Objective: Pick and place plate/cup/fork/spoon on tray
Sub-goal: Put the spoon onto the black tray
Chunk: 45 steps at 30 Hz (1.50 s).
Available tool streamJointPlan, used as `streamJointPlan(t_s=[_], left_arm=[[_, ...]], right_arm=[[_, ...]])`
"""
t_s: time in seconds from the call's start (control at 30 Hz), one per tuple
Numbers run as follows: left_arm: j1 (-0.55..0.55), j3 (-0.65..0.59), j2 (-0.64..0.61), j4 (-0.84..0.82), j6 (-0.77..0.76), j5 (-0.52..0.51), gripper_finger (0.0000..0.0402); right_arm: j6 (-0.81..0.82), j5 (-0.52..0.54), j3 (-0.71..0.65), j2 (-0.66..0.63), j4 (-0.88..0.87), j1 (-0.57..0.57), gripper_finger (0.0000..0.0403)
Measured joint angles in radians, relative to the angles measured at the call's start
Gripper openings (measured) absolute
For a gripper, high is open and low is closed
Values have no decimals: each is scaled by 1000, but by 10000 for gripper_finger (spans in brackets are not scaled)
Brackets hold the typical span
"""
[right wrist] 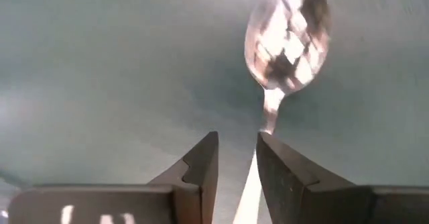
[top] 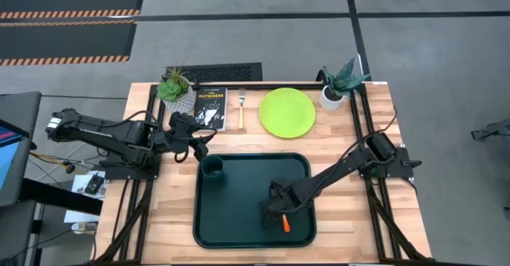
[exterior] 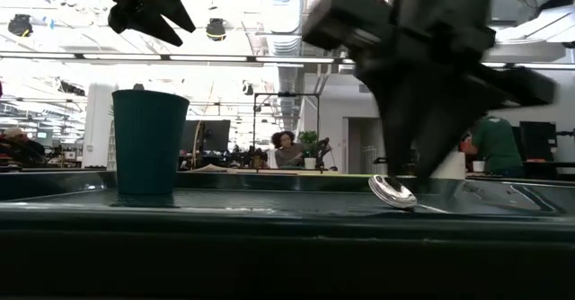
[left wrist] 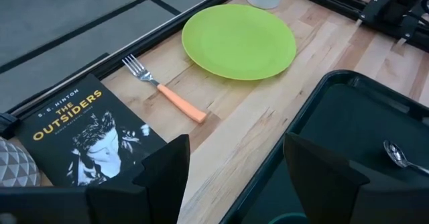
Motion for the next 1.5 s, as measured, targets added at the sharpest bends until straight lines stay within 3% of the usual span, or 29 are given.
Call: streamJointPlan(t_s=[0.23, 0.47, 1.5], left_arm=[[0, 0, 0, 0, -10, 0, 229], [0, 0, 0, 0, -19, 0, 229], [0, 0, 0, 0, -36, 0, 229]], right_arm=[[-256, 31, 46, 6, 15, -86, 112], [-372, 32, 45, 11, 12, -163, 108], [-316, 55, -5, 11, -17, -154, 108]])
